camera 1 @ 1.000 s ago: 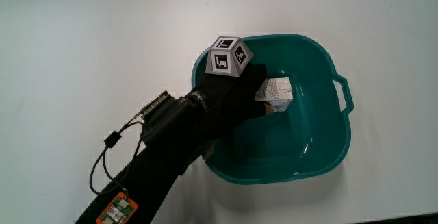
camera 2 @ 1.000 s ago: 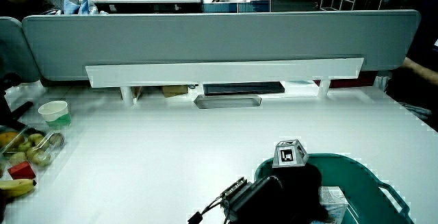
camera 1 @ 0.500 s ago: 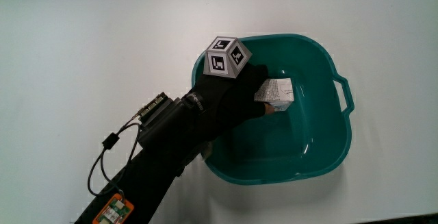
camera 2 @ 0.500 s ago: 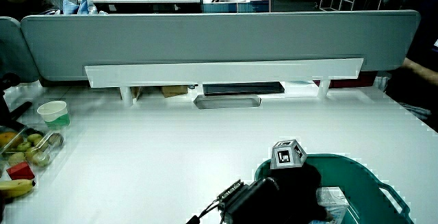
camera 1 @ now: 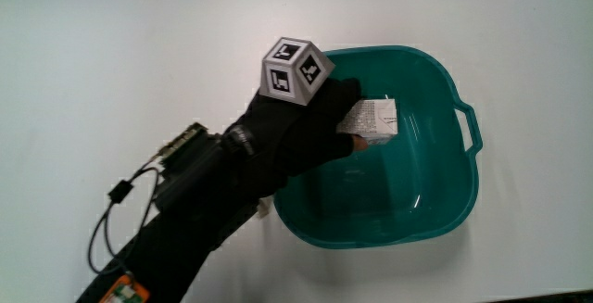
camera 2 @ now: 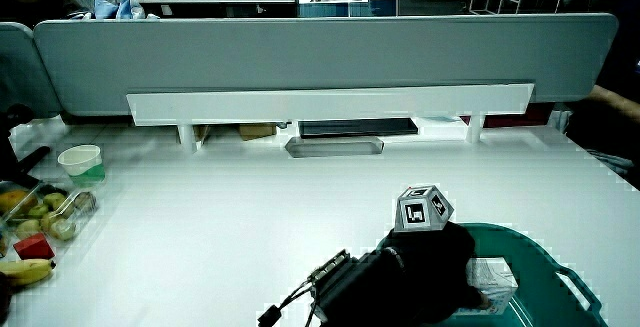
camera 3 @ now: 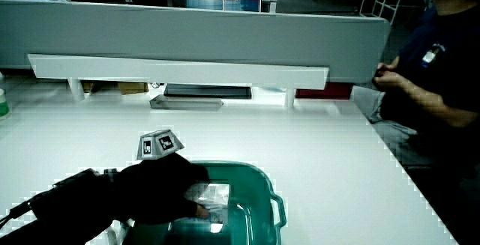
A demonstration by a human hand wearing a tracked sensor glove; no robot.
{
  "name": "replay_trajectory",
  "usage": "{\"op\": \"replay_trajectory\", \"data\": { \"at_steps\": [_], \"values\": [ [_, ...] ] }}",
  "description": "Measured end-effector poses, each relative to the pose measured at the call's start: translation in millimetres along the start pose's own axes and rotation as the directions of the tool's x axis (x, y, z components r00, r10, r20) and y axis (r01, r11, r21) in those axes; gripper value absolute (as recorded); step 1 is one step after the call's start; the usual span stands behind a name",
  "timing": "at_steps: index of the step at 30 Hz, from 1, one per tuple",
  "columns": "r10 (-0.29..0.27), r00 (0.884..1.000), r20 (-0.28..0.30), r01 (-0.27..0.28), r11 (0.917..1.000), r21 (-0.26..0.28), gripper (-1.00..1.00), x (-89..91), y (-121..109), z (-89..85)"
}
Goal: Pick milk from plate
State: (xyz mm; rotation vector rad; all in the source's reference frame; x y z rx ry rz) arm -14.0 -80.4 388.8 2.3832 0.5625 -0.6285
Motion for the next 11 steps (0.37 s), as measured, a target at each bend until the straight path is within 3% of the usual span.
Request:
{"op": "replay_trajectory", "data": {
  "at_steps": [6,8,9,11],
  "values": [
    [-0.013,1.0,-0.003,0.013,0.9998,0.012,1.0,-1.6,-14,13.5],
    [0.024,0.999,0.03,-0.023,0.9997,-0.006,1.0,-6.3,-19,14.6],
    [0.014,1.0,-0.005,-0.014,0.9997,0.021,1.0,0.6,-28,23.5],
    [-0.044,0.998,-0.034,0.047,0.9969,0.064,1.0,-4.4,-29,22.7]
  ]
}}
